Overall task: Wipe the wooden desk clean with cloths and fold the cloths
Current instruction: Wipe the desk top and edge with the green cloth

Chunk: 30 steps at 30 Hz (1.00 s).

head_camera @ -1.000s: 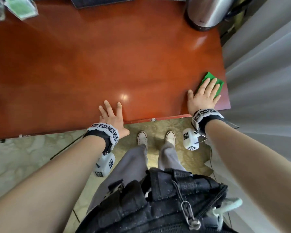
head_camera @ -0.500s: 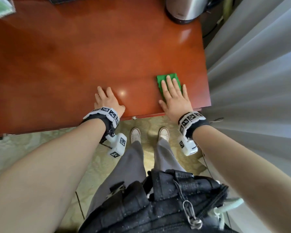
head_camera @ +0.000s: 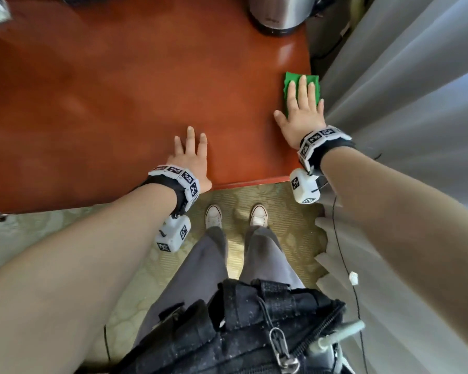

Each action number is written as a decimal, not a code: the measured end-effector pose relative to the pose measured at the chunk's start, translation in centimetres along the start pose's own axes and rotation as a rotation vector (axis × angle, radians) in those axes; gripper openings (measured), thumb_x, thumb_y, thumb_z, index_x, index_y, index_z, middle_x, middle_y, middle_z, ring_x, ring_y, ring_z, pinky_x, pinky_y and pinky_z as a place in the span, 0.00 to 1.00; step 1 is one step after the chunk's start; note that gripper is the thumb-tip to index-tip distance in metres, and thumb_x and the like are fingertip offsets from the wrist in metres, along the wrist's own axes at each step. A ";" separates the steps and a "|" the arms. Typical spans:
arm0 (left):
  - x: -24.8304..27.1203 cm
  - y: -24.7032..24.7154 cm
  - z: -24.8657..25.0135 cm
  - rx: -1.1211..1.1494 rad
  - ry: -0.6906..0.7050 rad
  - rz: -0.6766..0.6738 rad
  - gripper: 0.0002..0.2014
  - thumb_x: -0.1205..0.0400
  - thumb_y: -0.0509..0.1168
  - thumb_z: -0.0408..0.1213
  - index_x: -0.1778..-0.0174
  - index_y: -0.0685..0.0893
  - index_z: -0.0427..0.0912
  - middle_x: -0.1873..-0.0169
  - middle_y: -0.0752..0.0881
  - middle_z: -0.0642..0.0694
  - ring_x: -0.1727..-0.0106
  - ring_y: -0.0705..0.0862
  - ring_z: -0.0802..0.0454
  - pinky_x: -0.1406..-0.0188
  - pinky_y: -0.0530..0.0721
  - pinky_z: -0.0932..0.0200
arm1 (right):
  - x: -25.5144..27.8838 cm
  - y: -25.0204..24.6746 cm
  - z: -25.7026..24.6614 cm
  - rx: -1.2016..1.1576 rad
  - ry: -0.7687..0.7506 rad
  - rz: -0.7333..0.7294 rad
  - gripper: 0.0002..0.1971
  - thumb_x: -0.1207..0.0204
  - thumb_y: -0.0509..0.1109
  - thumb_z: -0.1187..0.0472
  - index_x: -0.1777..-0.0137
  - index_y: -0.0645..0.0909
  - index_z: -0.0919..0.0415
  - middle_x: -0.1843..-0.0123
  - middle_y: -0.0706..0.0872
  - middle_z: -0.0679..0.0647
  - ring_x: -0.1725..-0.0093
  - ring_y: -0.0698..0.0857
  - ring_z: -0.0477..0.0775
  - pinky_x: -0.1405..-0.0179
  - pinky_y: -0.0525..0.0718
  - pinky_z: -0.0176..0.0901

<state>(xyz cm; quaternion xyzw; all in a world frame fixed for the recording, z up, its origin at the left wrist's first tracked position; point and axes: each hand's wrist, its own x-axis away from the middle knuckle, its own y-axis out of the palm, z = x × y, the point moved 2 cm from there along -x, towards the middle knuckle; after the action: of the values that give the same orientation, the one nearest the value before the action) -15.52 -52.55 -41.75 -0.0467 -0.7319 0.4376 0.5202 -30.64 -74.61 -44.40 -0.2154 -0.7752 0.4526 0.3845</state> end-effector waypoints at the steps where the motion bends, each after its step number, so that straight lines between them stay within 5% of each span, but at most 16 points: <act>1: 0.2 0.1 -0.2 -0.017 0.001 -0.009 0.56 0.23 0.72 0.41 0.15 0.32 0.48 0.17 0.27 0.44 0.14 0.38 0.34 0.29 0.77 0.38 | -0.7 -0.6 0.1 -0.023 -0.001 -0.025 0.37 0.14 0.50 0.42 0.13 0.39 0.57 0.13 0.35 0.56 0.14 0.38 0.59 0.17 0.43 0.65; 15: 0.7 -0.1 2.0 -0.007 -0.089 0.024 0.54 0.25 0.71 0.44 0.15 0.36 0.43 0.16 0.31 0.39 0.15 0.40 0.31 0.29 0.75 0.36 | 12.1 4.6 2.8 -0.049 -0.025 -0.055 0.41 0.16 0.57 0.44 0.14 0.37 0.58 0.13 0.33 0.56 0.14 0.37 0.61 0.17 0.45 0.65; 24: 1.2 -0.4 2.0 0.038 -0.082 0.044 0.51 0.24 0.71 0.51 0.14 0.43 0.42 0.15 0.39 0.37 0.14 0.46 0.32 0.24 0.70 0.35 | 2.8 0.0 0.8 -0.110 0.072 -0.120 0.48 0.21 0.68 0.50 0.14 0.37 0.60 0.14 0.33 0.58 0.15 0.37 0.63 0.17 0.49 0.66; 27: 1.0 -1.2 2.6 -0.007 -0.049 0.186 0.47 0.23 0.69 0.55 0.16 0.51 0.39 0.16 0.50 0.33 0.16 0.57 0.35 0.21 0.63 0.34 | -1.0 -1.7 -0.1 -0.116 0.116 -0.118 0.46 0.20 0.67 0.54 0.14 0.38 0.60 0.13 0.33 0.57 0.14 0.38 0.62 0.17 0.51 0.65; 30: 0.2 -2.2 3.7 0.034 0.033 0.253 0.48 0.22 0.69 0.52 0.14 0.47 0.42 0.14 0.44 0.38 0.14 0.51 0.38 0.18 0.58 0.35 | -4.1 -3.0 -0.9 -0.093 0.148 -0.079 0.44 0.20 0.66 0.57 0.13 0.40 0.60 0.13 0.35 0.57 0.14 0.40 0.61 0.18 0.53 0.65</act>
<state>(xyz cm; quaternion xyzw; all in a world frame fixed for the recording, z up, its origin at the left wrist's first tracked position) -17.79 -55.98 -40.36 -0.1370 -0.7042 0.5110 0.4734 -27.41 -78.44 -43.21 -0.2351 -0.7727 0.3836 0.4478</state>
